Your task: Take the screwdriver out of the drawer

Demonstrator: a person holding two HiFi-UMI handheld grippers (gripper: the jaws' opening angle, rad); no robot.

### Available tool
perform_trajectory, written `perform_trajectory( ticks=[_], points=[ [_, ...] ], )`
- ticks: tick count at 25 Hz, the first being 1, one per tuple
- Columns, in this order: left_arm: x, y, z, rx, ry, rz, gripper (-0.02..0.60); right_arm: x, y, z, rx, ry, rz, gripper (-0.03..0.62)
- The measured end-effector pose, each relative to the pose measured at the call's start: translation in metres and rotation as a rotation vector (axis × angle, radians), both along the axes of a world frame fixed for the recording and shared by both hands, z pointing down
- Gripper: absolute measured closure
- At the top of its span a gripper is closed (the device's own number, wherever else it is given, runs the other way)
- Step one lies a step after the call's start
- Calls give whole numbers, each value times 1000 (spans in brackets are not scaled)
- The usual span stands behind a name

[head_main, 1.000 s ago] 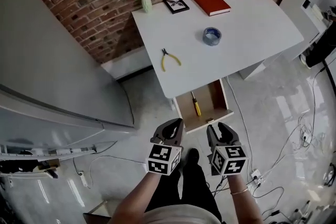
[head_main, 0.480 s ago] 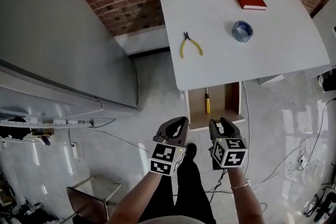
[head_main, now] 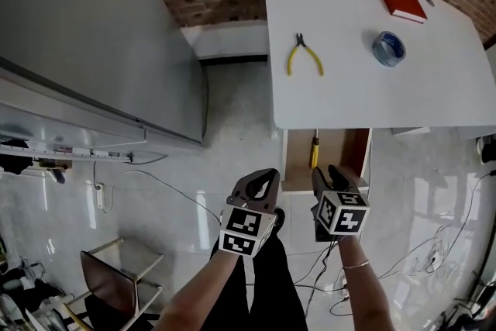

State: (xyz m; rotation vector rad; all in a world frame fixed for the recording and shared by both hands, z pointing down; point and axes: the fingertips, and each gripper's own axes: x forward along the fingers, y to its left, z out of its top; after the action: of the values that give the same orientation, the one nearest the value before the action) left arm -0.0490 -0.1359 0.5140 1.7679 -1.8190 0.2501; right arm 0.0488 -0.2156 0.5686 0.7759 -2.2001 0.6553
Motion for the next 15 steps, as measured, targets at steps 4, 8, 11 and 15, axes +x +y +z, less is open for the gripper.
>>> perform_trajectory(
  ticks=[4,8,11,15],
  points=[
    [-1,-2,16,-9,10,-20,589,-7,-12,24,-8,37,-25,442],
    [-5,0,29,-20,16,-47,589,-11,-22,48,-30,68,-30,442],
    [-8,-1,37,-23,16,-57,589,-14,-31,62,-36,92,-44,442],
    [-15,-2,48,-31,9,-59,589,-17,-37,82,-58,128,-48,442]
  ],
)
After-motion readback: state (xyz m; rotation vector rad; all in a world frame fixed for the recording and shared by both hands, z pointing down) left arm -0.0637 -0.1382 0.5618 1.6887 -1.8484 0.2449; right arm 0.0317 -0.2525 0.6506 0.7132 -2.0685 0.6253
